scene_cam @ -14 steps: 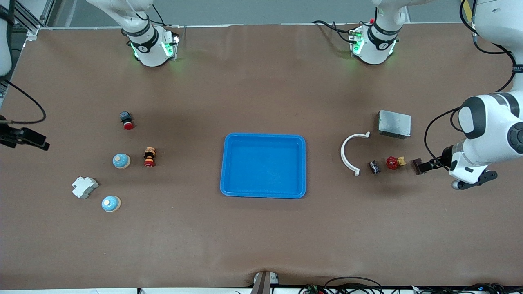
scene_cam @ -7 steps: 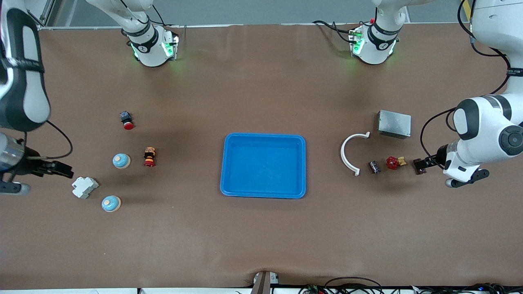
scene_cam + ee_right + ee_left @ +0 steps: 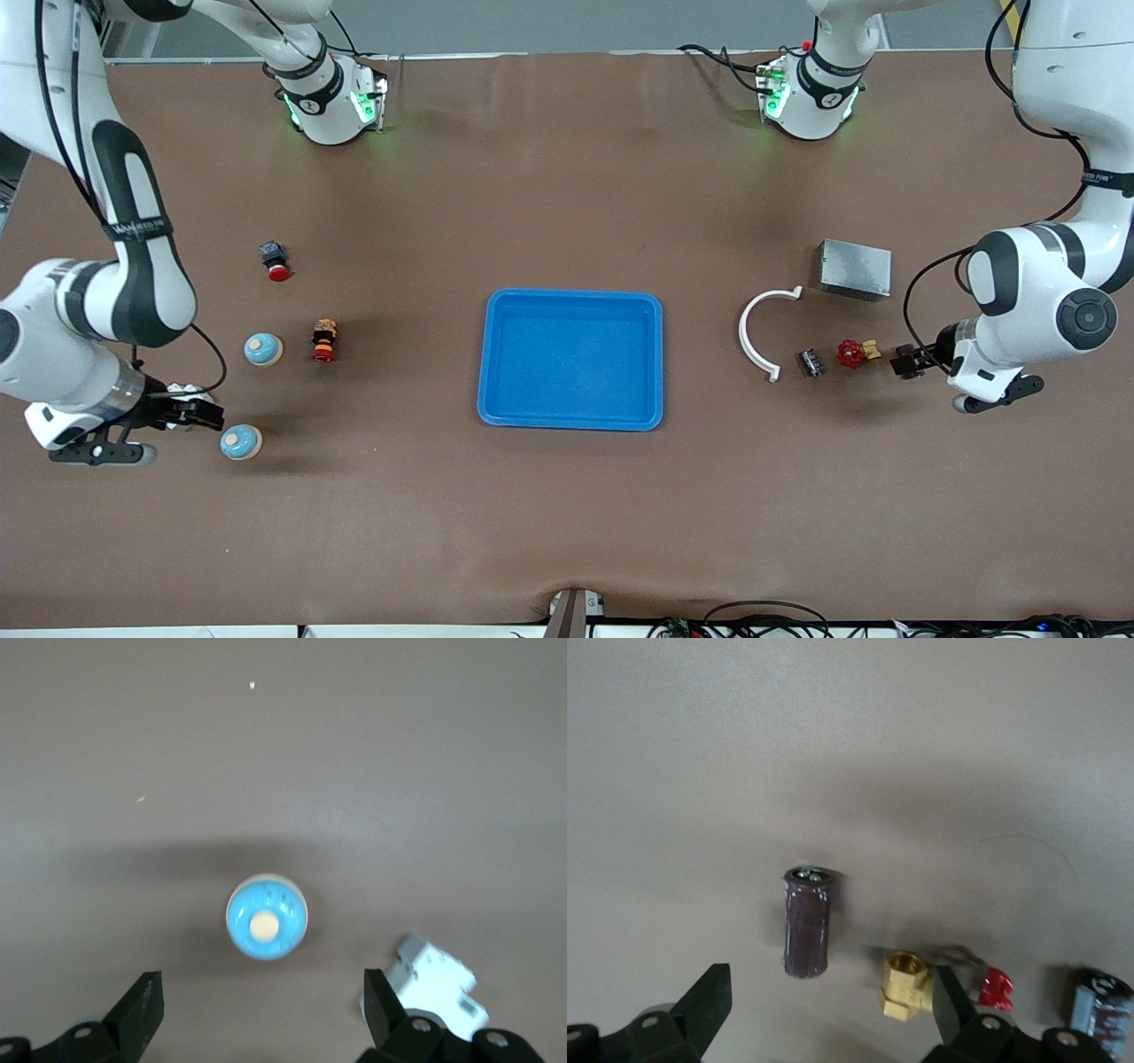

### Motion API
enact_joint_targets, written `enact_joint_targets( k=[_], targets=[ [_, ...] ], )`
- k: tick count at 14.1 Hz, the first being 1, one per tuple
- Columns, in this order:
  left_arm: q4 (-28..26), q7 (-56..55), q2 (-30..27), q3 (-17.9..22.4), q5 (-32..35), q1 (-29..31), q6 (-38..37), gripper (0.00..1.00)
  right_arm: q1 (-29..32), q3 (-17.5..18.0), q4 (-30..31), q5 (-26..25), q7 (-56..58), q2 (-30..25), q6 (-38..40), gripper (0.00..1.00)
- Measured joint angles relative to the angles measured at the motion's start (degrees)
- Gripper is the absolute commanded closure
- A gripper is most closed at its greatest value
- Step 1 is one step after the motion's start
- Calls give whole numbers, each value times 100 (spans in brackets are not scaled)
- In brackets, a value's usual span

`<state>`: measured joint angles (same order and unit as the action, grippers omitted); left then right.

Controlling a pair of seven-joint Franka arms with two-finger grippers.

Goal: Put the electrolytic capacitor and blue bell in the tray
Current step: 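Lower the left gripper onto a capacitor while the right gripper reaches a bell, then grasp and lift the capacitor while the right gripper grasps the light-blue bell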

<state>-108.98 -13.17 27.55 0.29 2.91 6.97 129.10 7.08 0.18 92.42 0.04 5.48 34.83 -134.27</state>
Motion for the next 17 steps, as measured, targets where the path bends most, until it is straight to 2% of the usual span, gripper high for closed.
enact_joint_targets(
  k=[6, 17],
  targets=[
    [18, 0, 158, 2, 5, 75, 138, 0, -126, 6, -425, 10, -10, 853, -573, 0],
    [116, 0, 541, 4, 5, 111, 145, 0, -90, -31, -483, 23, -12, 1154, -833, 0]
  ],
)
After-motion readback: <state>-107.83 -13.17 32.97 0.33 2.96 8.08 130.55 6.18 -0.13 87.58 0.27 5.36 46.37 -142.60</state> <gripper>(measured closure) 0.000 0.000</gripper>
